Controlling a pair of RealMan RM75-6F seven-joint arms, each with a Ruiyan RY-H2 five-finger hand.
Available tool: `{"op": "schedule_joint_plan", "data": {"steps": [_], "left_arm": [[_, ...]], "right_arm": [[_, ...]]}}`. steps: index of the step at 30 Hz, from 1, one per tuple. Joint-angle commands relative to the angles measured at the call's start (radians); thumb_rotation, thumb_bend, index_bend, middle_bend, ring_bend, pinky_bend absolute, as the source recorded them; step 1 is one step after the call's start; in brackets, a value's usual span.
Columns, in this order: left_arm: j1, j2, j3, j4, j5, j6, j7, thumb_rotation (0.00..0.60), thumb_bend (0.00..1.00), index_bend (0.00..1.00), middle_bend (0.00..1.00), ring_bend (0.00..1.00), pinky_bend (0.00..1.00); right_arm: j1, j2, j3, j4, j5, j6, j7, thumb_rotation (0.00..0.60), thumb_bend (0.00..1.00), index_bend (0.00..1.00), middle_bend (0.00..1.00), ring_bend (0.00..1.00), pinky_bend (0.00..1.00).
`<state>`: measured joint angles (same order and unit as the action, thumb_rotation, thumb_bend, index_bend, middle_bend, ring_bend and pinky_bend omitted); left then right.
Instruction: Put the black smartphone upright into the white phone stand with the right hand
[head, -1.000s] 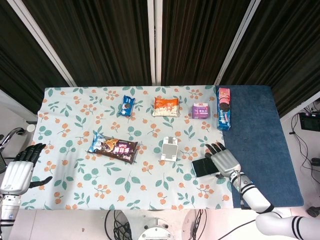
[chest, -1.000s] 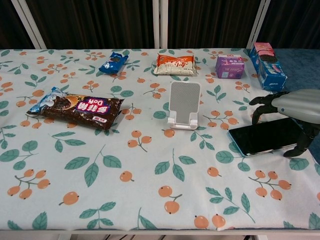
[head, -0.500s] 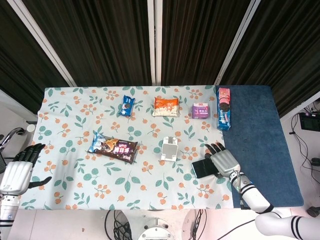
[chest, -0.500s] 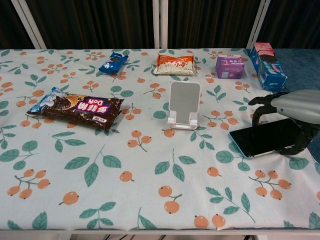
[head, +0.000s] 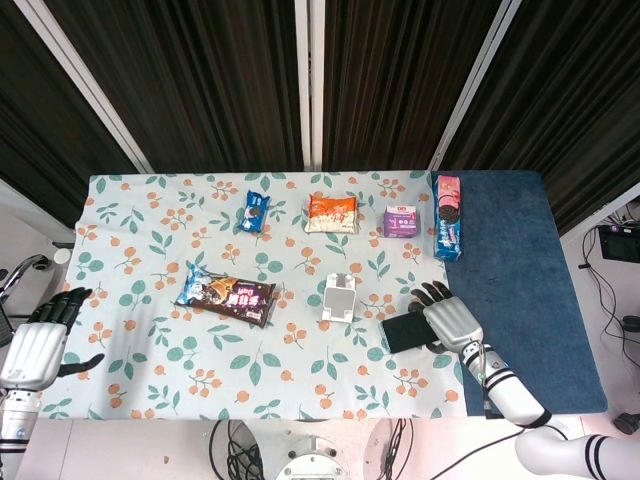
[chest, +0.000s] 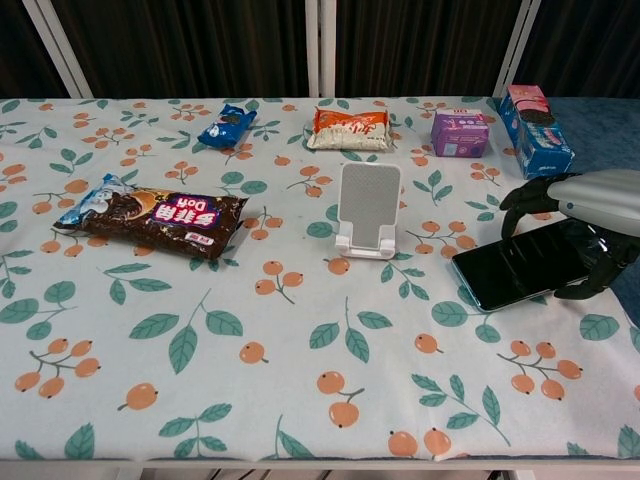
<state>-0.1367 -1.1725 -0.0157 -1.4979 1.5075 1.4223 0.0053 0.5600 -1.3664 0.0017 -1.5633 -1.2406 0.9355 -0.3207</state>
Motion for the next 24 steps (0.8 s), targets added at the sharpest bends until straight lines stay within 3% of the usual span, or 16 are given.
{"op": "schedule_joint_plan", "data": {"steps": [1,5,12,24], "left_arm": [[0.000,0.001,0.000,-0.002,-0.001,-0.001,0.002,0.532,0.08,0.11,0.11,0.11,0.22],[0.000,0.001,0.000,-0.003,-0.002,-0.001,0.004,0.535,0.08,0.11,0.11,0.11,0.22],[0.001,0.002,0.000,-0.003,-0.004,-0.002,0.002,0.536,0.08,0.11,0.11,0.11,0.22],[0.004,0.004,-0.002,-0.003,-0.002,0.007,-0.003,0.535,0.08,0.11,0.11,0.11,0.22]], "right_arm": [[-0.007,-0.005,-0.002,0.013,-0.018,0.013,0.013,0.600,0.23,0.64,0.21,0.08,0.00],[-0.011,-0.010,-0.002,0.022,-0.029,0.019,0.019,0.600,0.24,0.65,0.30,0.25,0.04],[-0.017,-0.013,0.004,0.026,-0.037,0.030,0.023,0.600,0.29,0.67,0.36,0.41,0.06],[-0.028,0.069,0.062,-0.056,-0.109,0.140,0.042,0.600,0.30,0.68,0.41,0.45,0.07]]}}
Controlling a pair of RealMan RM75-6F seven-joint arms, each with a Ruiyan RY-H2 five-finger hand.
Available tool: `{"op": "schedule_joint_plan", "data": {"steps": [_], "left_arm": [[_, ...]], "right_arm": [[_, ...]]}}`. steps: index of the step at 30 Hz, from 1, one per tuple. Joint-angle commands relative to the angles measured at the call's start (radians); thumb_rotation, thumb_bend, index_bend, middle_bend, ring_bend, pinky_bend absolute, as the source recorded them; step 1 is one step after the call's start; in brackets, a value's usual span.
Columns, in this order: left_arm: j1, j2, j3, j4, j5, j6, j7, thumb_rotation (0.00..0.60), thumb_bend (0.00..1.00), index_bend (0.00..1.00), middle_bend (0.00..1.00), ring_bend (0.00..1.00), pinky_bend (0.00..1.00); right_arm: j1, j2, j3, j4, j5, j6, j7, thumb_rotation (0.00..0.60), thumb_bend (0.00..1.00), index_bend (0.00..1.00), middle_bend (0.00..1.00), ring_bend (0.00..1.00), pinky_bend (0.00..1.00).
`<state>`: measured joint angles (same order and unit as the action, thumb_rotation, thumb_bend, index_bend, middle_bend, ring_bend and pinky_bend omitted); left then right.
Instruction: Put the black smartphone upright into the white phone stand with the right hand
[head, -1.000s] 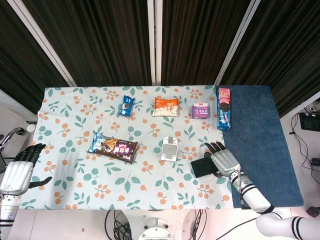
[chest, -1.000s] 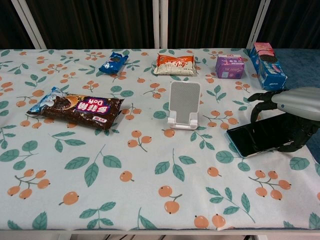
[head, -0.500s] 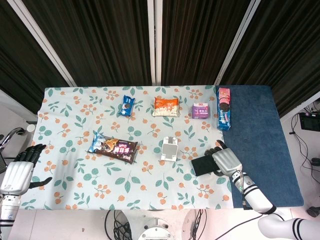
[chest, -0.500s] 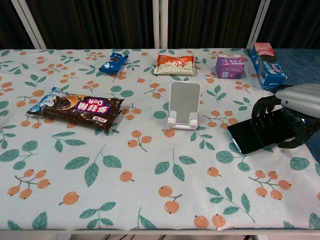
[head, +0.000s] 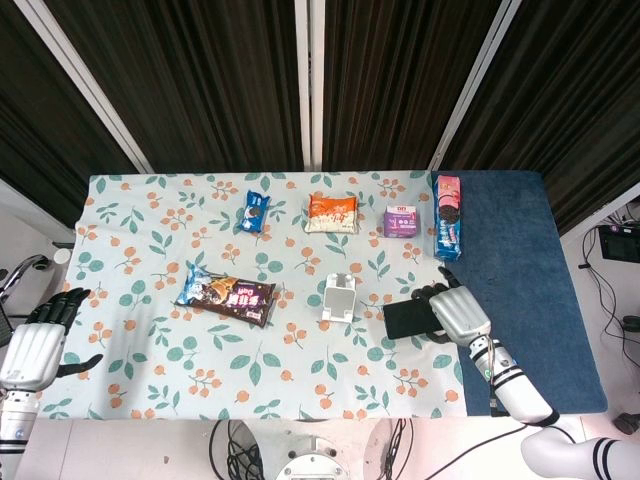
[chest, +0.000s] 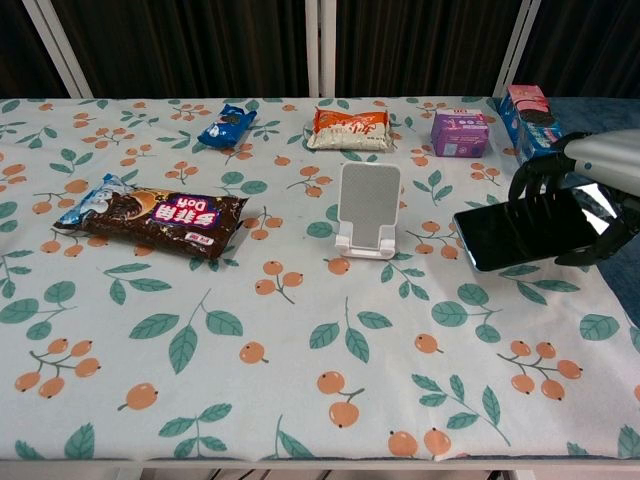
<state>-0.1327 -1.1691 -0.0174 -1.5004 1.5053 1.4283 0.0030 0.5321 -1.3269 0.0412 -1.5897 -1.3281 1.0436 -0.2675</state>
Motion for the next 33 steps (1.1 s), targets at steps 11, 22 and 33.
{"op": "schedule_joint_plan", "data": {"steps": [11,22,33], "left_arm": [[0.009,0.003,-0.001,0.001,0.000,0.015,-0.010,0.540,0.08,0.11,0.11,0.11,0.22],[0.010,0.001,-0.003,0.003,-0.006,0.009,-0.011,0.544,0.08,0.11,0.11,0.11,0.22],[0.006,-0.002,-0.005,0.009,-0.017,-0.006,-0.018,0.571,0.08,0.11,0.11,0.11,0.22]], "right_arm": [[0.076,0.077,0.135,-0.081,-0.209,0.187,-0.261,0.600,0.30,0.68,0.42,0.45,0.03],[0.238,0.084,0.142,0.052,-0.508,0.136,-0.456,0.600,0.30,0.66,0.39,0.45,0.01],[0.379,0.105,0.103,0.118,-0.651,-0.022,-0.505,0.600,0.30,0.66,0.38,0.45,0.01]]}}
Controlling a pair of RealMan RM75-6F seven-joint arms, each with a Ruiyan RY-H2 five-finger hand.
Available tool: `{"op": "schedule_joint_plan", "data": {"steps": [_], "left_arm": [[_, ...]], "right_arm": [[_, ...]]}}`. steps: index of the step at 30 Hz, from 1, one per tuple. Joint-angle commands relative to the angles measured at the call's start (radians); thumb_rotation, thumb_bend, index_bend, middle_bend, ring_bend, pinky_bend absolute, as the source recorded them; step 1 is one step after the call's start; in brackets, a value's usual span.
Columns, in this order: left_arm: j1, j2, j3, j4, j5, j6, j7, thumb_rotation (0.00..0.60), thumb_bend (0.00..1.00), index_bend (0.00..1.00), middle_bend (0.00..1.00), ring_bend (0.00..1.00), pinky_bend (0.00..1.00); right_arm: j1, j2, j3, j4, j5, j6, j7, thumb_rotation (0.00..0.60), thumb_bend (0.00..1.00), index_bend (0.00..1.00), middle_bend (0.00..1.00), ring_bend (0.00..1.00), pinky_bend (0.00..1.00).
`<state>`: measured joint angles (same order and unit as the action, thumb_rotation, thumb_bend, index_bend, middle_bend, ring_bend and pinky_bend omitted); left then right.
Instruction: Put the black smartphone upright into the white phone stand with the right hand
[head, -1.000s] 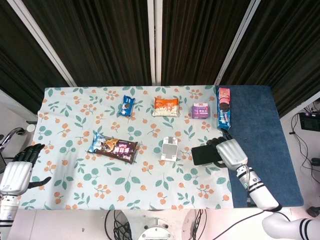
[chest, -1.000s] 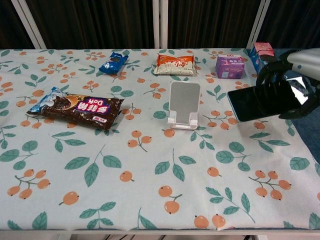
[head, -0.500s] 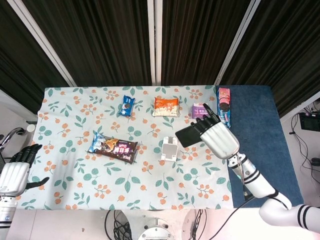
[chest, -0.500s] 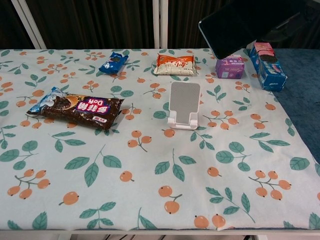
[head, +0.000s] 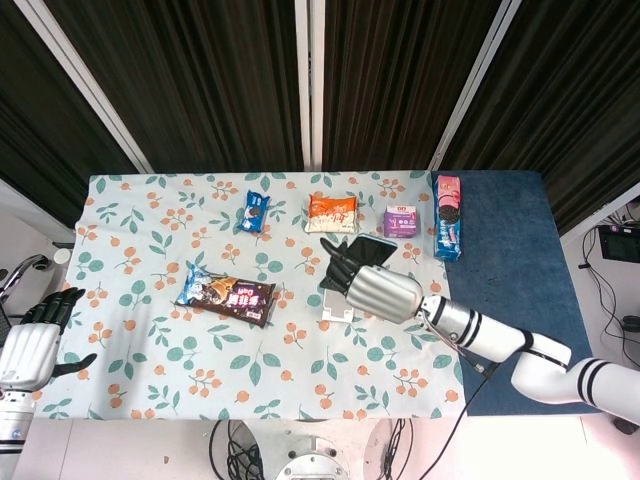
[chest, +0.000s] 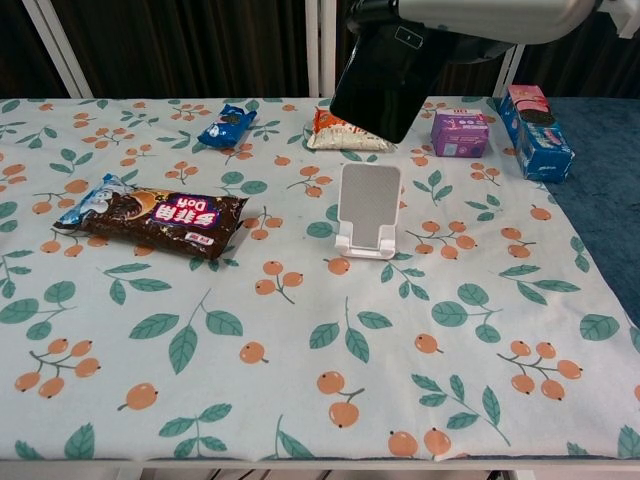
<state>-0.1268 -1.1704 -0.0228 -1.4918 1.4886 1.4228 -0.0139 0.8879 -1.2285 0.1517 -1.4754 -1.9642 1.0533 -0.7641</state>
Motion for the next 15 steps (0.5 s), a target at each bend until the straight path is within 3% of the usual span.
{"op": "schedule_joint_plan", "data": {"steps": [1,9,15], "left_arm": [[0.000,0.000,0.001,0.002,-0.001,-0.003,-0.003,0.570,0.08,0.11,0.11,0.11,0.22],[0.006,-0.001,0.000,0.015,0.000,0.008,-0.024,0.569,0.08,0.11,0.11,0.11,0.22],[0.011,-0.005,0.002,0.027,0.002,0.014,-0.035,0.570,0.08,0.11,0.11,0.11,0.22]], "right_arm": [[0.032,0.008,-0.006,-0.003,-0.010,-0.053,-0.011,0.600,0.30,0.66,0.38,0.45,0.01],[0.052,0.020,0.014,-0.105,0.082,-0.192,-0.102,0.600,0.30,0.66,0.37,0.45,0.00],[0.045,0.033,0.054,-0.204,0.217,-0.303,-0.264,0.600,0.30,0.66,0.40,0.45,0.00]]}}
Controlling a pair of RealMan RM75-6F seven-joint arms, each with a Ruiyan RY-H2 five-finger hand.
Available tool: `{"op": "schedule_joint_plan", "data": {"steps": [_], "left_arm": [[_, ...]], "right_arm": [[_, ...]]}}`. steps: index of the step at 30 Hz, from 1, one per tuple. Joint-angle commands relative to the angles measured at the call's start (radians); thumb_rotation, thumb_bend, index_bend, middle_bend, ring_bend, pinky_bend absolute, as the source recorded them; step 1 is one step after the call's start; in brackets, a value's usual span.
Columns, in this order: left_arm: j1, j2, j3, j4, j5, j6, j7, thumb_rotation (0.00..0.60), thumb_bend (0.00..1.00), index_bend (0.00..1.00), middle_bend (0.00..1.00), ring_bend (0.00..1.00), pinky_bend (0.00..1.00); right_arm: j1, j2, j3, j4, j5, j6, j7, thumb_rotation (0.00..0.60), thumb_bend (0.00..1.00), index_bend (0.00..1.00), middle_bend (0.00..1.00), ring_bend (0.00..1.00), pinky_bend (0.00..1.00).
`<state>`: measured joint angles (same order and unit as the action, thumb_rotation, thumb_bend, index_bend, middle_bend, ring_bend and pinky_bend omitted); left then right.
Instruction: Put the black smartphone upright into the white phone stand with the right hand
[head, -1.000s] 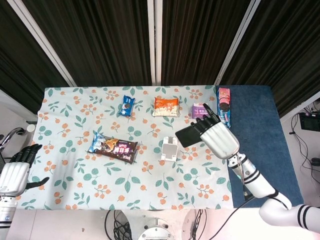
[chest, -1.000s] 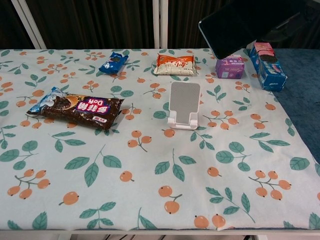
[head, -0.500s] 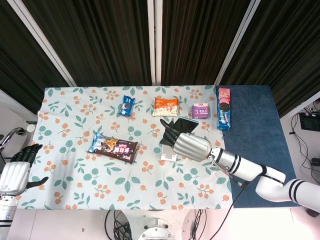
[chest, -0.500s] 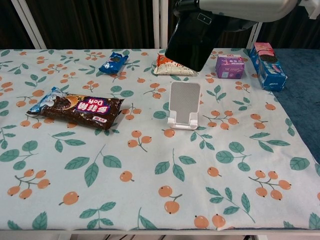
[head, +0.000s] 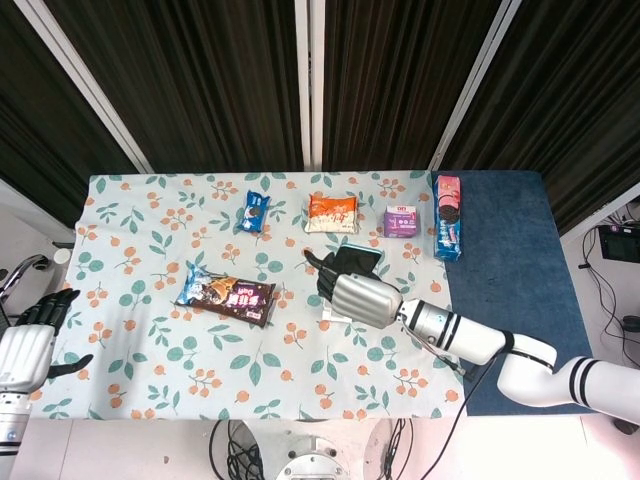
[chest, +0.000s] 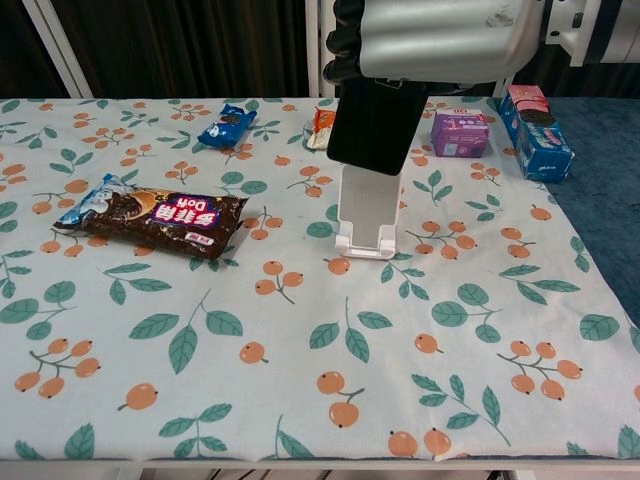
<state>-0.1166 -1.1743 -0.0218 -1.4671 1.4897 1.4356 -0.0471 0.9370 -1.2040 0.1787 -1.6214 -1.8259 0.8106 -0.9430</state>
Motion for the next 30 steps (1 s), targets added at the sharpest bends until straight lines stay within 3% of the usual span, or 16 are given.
{"op": "schedule_joint_plan", "data": {"steps": [1,8,15,21,30], "left_arm": [[0.002,-0.002,0.001,0.005,0.002,0.002,-0.005,0.571,0.08,0.11,0.11,0.11,0.22],[0.002,-0.004,0.003,0.012,0.007,0.003,-0.015,0.567,0.08,0.11,0.11,0.11,0.22],[0.005,-0.004,0.005,0.018,0.007,0.002,-0.025,0.568,0.08,0.11,0.11,0.11,0.22],[0.006,-0.006,0.004,0.022,0.008,0.002,-0.030,0.569,0.08,0.11,0.11,0.11,0.22],[0.006,-0.008,0.005,0.027,0.010,0.003,-0.035,0.566,0.08,0.11,0.11,0.11,0.22]], "right_arm": [[-0.006,0.011,0.034,-0.077,0.108,-0.079,-0.122,0.600,0.30,0.66,0.40,0.45,0.00],[0.008,0.026,0.055,-0.166,0.268,-0.170,-0.306,0.600,0.30,0.65,0.39,0.45,0.00],[0.047,0.032,0.040,-0.213,0.419,-0.209,-0.437,0.600,0.30,0.64,0.39,0.45,0.00],[0.113,0.050,0.013,-0.238,0.517,-0.237,-0.502,0.600,0.30,0.63,0.39,0.45,0.00],[0.183,0.024,-0.072,-0.220,0.594,-0.212,-0.557,0.600,0.30,0.63,0.38,0.45,0.00]]}}
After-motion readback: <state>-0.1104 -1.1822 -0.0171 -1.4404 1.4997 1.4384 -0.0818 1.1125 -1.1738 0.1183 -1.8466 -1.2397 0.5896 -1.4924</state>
